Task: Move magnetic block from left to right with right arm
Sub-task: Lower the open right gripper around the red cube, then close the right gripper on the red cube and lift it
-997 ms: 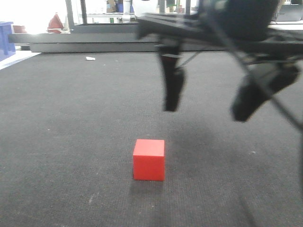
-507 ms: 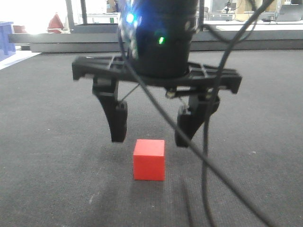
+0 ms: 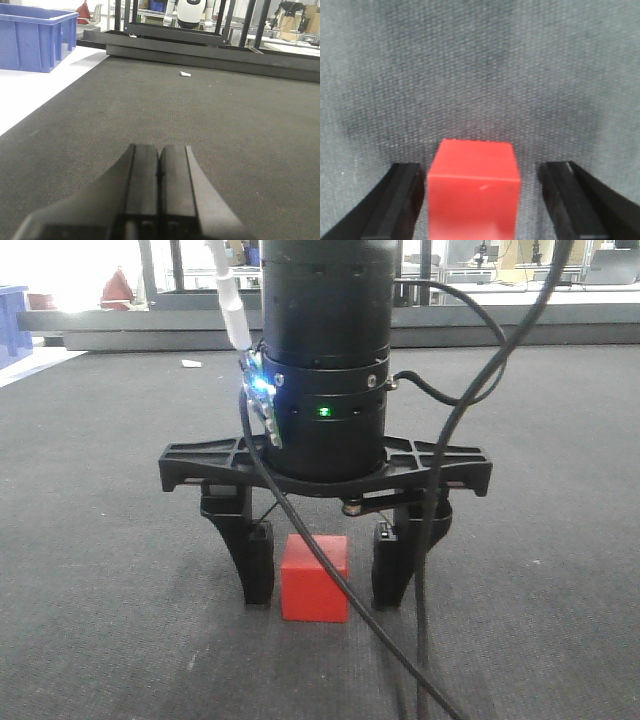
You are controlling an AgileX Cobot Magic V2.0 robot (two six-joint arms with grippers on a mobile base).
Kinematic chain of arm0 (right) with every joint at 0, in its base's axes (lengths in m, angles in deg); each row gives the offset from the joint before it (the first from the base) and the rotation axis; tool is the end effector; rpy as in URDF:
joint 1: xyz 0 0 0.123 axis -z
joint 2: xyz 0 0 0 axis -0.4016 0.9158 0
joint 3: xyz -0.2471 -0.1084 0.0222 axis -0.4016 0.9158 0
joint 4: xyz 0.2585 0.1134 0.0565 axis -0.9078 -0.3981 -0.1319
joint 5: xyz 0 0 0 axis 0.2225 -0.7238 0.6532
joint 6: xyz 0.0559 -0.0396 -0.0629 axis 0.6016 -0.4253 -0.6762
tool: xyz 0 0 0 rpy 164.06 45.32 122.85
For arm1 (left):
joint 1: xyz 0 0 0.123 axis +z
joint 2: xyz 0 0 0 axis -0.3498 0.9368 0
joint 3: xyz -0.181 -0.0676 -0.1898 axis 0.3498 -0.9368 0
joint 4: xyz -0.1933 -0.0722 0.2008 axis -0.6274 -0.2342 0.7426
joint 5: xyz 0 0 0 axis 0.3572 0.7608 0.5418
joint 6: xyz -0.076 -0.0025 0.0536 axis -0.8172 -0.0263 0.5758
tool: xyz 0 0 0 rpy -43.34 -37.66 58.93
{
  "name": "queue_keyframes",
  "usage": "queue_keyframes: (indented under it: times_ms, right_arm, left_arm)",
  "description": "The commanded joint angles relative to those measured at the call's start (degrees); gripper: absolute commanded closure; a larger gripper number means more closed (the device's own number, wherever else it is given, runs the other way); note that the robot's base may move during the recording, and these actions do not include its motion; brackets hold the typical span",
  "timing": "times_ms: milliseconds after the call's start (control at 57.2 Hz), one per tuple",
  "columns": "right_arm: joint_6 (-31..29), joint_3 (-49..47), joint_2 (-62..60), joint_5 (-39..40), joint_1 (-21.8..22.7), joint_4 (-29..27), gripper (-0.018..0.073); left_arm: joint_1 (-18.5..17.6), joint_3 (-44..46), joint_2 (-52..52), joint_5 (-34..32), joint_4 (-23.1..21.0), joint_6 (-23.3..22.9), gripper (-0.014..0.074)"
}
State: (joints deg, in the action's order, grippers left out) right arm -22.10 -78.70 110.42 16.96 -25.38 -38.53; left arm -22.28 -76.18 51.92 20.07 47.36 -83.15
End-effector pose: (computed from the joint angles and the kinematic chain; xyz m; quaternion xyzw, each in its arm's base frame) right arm 0.2650 0.2999 0.1761 0.0451 0.9953 0.0532 0.0671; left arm 0.1096 -0.0037 0.2008 -0.0282 0.6895 -0.0541 0.7217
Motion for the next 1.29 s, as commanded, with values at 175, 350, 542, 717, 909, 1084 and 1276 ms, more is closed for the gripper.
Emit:
queue_keyframes:
  times_ms: [175,350,542,717,909,1084,1276]
  right_arm:
    - [0.03,-1.8,-2.97,1.46,-0.21,0.61,0.0256]
    - [0.03,-1.62,-3.76,1.46,-0.21,0.8,0.0301]
    - [-0.63,2.38,-9.19,3.91,-0.15,4.2,0.0301]
    - [-4.4,11.05,-17.83,9.46,2.05,5.63,0.0301]
    - [-16.77,21.74,-30.34,12.44,9.34,3.59,0.0301]
    - [-34.46,31.88,-43.09,14.04,21.08,-0.7,0.0301]
    - [-52.85,39.68,-54.28,20.51,33.78,-9.77,0.0301]
  left_arm:
    - [-0.14,-0.44,-0.67,-4.49,-0.2,0.0,0.0722]
    - [-0.14,-0.44,-0.67,-4.49,-0.2,0.0,0.0722]
    - [-0.14,-0.44,-0.67,-4.49,-0.2,0.0,0.0722]
    - [-0.14,-0.44,-0.67,-4.49,-0.2,0.0,0.0722]
    - [-0.14,-0.44,-0.67,-4.49,-0.2,0.0,0.0722]
    - [-0.14,-0.44,-0.67,-4.49,-0.2,0.0,0.0722]
    - [-0.14,-0.44,-0.67,-4.49,-0.2,0.0,0.0722]
